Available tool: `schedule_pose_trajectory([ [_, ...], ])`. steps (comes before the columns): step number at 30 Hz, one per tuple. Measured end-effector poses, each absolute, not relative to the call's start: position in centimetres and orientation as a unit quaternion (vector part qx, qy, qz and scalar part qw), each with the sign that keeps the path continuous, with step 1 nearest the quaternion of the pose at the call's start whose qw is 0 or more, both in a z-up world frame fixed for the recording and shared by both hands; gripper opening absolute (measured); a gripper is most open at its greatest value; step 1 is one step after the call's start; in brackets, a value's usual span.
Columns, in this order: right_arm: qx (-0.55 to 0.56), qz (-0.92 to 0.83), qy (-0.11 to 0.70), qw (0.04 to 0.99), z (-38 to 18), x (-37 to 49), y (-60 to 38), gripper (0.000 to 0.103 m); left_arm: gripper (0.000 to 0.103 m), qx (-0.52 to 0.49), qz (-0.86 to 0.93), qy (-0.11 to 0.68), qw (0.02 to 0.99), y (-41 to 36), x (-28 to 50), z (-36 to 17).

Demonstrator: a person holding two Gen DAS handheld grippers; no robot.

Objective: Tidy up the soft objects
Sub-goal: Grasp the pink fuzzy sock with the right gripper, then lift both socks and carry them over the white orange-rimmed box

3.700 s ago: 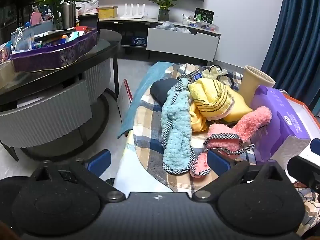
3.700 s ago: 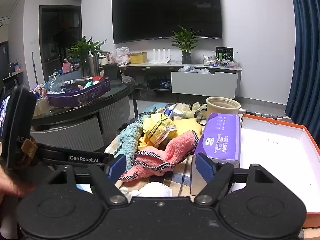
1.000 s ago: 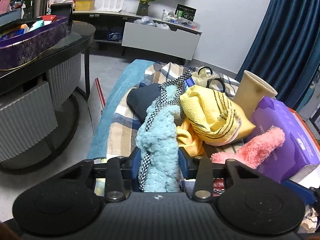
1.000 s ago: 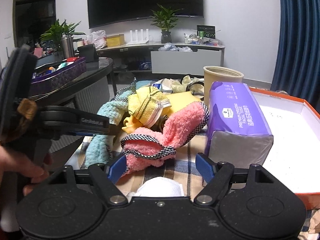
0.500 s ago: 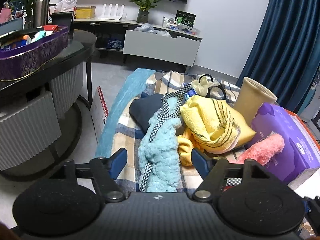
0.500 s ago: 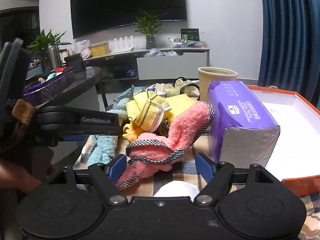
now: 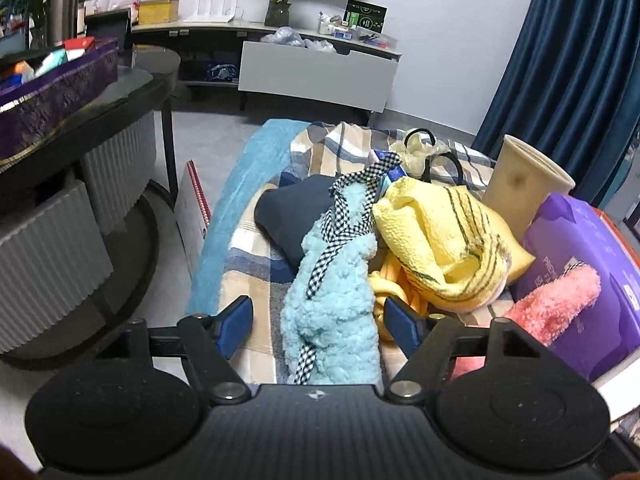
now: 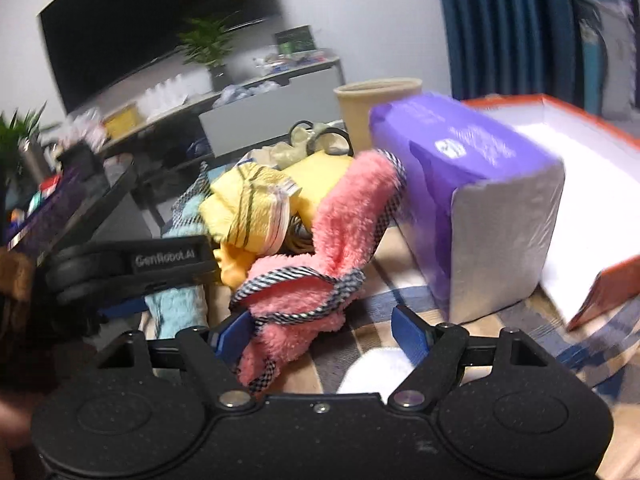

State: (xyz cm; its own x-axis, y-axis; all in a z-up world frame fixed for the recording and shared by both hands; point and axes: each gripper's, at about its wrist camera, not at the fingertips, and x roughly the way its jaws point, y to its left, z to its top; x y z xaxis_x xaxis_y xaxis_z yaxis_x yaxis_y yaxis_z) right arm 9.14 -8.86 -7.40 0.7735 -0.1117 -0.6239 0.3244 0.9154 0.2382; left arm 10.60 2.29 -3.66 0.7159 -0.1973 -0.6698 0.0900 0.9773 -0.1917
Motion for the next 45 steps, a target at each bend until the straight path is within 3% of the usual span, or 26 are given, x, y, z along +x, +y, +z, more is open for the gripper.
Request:
schedule_pose_trajectory([
  [2, 0.167, -0.113, 0.319, 0.926, -7.6, 9.9, -8.6, 0.093, 0.071, -0.089, -0.082, 0.370, 0.921, 2.6, 11.0, -4.1],
  [5, 0.181, -0.084, 0.334, 0.921, -7.9, 11.3, -8.6, 0.093, 0.046, -0.122, -0.100, 0.375, 0.913, 3.1, 11.3, -4.5],
  [7, 0.186, -0.068, 0.338, 0.920, -8.1, 11.9, -9.0, 0.091, 0.043, -0.127, -0.110, 0.373, 0.913, 3.2, 11.2, -4.5],
  [8, 0.186, -0.056, 0.344, 0.918, -8.2, 12.0, -9.1, 0.082, 0.042, -0.121, -0.110, 0.370, 0.915, 3.2, 11.0, -4.5],
  [9, 0.189, -0.043, 0.340, 0.920, -8.2, 11.9, -9.4, 0.058, 0.041, -0.118, -0.109, 0.368, 0.916, 3.2, 10.8, -4.5],
  [11, 0.174, -0.048, 0.334, 0.925, -7.9, 11.3, -9.4, 0.056, 0.041, -0.121, -0.109, 0.364, 0.917, 3.3, 10.2, -4.3],
  [22, 0.060, -0.014, 0.256, 0.965, -3.3, 6.7, -10.8, 0.055, 0.040, -0.114, -0.098, 0.314, 0.938, 2.9, 5.6, -0.7],
  [31, -0.002, 0.080, 0.267, 0.960, -0.2, 5.3, -13.6, 0.055, 0.040, -0.129, -0.088, 0.291, 0.944, 1.7, 3.2, 1.8],
  [45, 0.030, 0.117, 0.252, 0.960, 3.5, 3.6, -18.6, 0.056, 0.040, -0.126, -0.093, 0.270, 0.950, -2.1, 2.1, 4.8],
])
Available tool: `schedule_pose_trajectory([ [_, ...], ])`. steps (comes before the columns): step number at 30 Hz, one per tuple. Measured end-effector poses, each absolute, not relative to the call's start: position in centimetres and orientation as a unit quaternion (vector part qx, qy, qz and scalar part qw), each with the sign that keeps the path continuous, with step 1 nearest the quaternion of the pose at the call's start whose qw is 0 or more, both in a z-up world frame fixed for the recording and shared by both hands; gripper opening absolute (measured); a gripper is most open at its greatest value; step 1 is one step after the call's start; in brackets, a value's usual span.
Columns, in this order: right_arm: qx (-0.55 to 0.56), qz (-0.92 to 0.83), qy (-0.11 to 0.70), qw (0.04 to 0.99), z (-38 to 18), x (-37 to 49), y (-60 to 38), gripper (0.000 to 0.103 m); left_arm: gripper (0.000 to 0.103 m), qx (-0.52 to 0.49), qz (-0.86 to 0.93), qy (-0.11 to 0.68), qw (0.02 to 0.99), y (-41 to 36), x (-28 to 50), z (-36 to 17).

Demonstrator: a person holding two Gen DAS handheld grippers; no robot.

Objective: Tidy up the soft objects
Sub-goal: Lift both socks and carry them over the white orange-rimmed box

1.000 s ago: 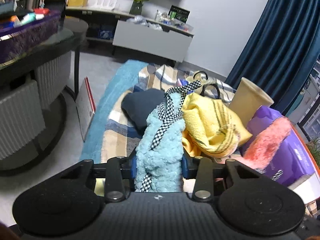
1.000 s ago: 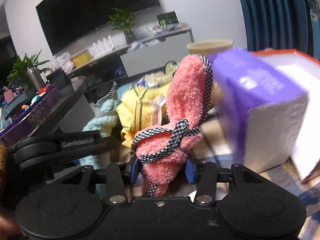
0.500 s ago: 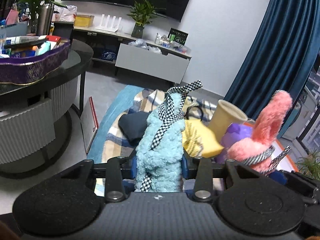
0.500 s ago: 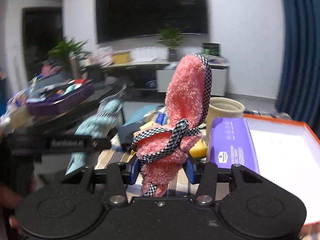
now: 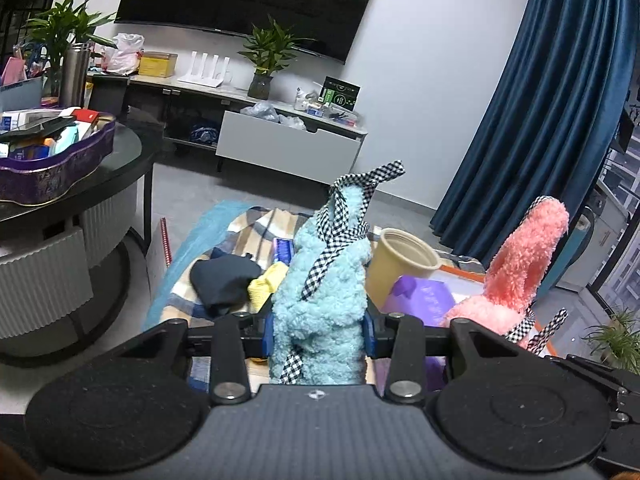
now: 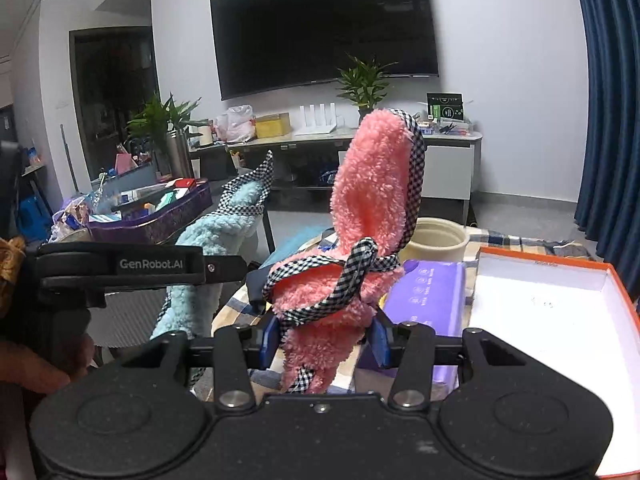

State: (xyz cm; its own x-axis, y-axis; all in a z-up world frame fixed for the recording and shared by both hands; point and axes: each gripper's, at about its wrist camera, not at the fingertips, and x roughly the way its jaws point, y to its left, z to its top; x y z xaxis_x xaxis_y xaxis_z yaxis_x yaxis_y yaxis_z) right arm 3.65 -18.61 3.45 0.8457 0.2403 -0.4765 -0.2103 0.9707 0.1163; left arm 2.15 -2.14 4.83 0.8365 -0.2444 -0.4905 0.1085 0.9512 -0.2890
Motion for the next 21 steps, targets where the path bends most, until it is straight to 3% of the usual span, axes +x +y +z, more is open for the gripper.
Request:
schedule_pose_trajectory([
  [21, 0.041, 0.087, 0.244, 0.965, 5.2, 3.0, -24.5, 0.056, 0.041, -0.099, -0.122, 0.272, 0.949, -7.2, 2.6, 5.7],
])
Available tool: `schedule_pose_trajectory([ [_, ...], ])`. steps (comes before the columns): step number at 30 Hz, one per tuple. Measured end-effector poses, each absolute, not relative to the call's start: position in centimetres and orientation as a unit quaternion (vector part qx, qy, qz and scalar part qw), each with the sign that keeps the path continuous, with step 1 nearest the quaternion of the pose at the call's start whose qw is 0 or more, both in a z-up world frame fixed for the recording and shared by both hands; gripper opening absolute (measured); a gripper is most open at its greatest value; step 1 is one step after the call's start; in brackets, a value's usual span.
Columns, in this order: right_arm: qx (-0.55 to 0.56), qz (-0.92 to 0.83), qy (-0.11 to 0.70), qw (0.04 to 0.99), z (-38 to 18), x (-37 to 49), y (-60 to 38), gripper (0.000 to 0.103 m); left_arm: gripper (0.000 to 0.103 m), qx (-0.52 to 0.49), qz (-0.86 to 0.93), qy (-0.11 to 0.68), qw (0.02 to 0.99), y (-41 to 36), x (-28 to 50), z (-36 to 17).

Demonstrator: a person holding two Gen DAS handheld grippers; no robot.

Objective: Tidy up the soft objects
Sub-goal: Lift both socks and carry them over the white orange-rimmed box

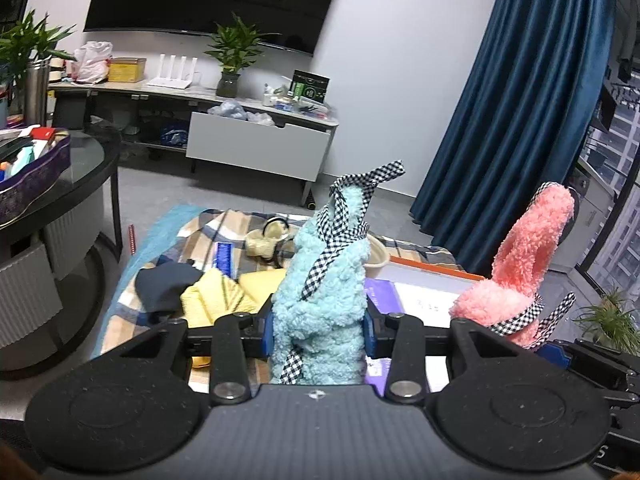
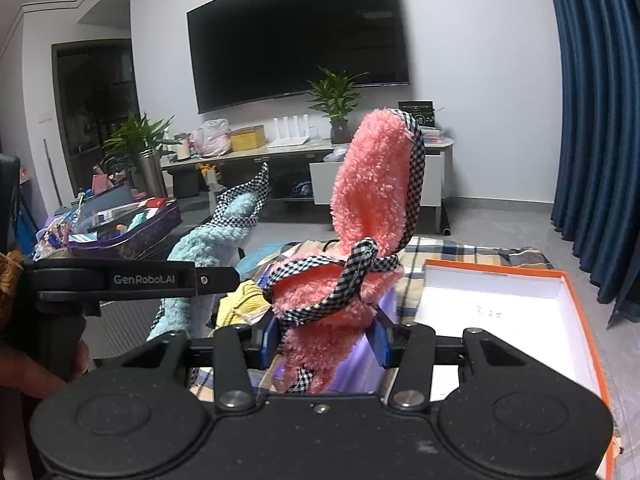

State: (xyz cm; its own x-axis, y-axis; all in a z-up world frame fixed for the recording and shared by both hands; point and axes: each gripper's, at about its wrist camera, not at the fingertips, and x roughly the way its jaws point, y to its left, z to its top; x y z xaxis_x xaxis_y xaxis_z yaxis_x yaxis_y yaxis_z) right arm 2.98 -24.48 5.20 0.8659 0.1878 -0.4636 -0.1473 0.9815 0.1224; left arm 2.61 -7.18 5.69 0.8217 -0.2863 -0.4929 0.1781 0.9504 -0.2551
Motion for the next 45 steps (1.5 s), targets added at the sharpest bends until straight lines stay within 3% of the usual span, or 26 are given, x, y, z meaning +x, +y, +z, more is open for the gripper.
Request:
schedule_pose_trajectory([
  [45, 0.051, -0.054, 0.270, 0.960, 3.7, 2.3, -33.7, 0.056, 0.041, -0.040, -0.209, 0.293, 0.932, -17.4, 4.1, 4.1],
])
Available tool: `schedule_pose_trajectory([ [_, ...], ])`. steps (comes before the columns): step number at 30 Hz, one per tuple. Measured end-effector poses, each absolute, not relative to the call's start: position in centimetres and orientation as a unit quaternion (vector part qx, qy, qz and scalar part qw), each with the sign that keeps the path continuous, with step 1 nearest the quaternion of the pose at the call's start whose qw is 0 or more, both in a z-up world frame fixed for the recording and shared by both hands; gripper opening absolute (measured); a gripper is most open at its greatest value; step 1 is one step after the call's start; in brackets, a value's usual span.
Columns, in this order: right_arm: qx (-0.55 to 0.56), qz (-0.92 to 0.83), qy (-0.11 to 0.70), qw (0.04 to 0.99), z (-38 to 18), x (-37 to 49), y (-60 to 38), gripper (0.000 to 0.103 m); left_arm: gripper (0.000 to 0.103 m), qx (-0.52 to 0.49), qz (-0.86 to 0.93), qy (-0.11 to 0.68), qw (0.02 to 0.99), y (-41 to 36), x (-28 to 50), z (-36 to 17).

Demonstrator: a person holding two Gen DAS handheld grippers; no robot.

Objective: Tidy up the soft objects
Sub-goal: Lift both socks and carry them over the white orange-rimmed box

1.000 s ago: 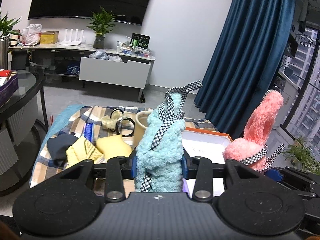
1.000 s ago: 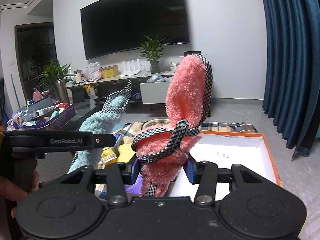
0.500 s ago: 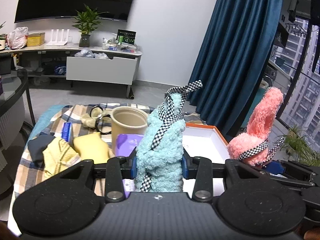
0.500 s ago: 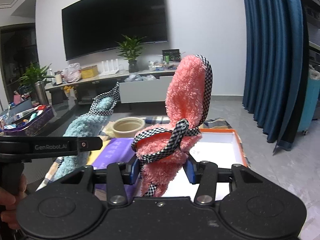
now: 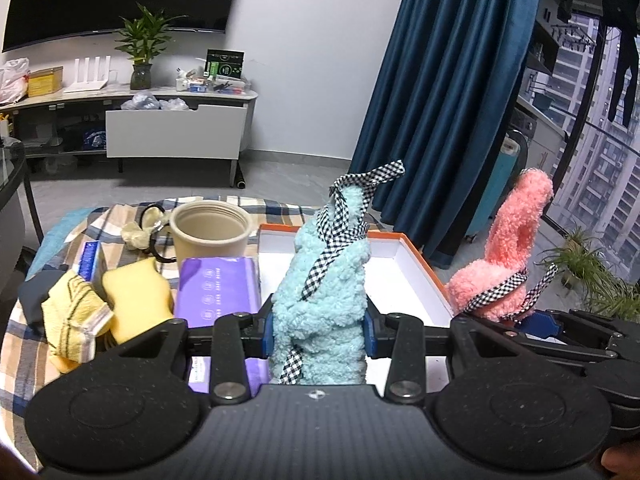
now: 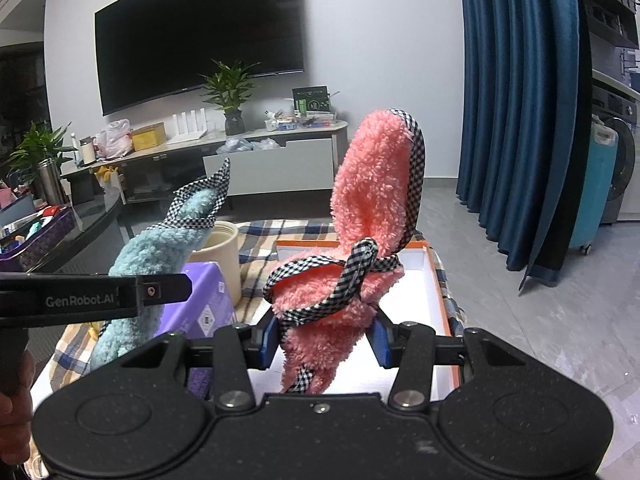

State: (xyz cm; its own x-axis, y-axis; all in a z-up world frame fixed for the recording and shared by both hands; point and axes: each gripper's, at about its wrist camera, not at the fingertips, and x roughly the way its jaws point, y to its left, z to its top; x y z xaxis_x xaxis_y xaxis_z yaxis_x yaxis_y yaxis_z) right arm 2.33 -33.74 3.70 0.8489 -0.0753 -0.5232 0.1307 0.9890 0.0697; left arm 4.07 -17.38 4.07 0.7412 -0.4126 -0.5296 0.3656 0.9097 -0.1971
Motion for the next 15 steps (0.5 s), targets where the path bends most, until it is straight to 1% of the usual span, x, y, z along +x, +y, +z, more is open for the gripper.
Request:
schedule_pose_trajectory([
  [15, 0.044, -0.067, 0.289, 0.954, 2.3, 4.6, -35.2, 0.056, 0.041, -0.021, -0.223, 0.312, 0.923, -19.7, 5.2, 2.5],
])
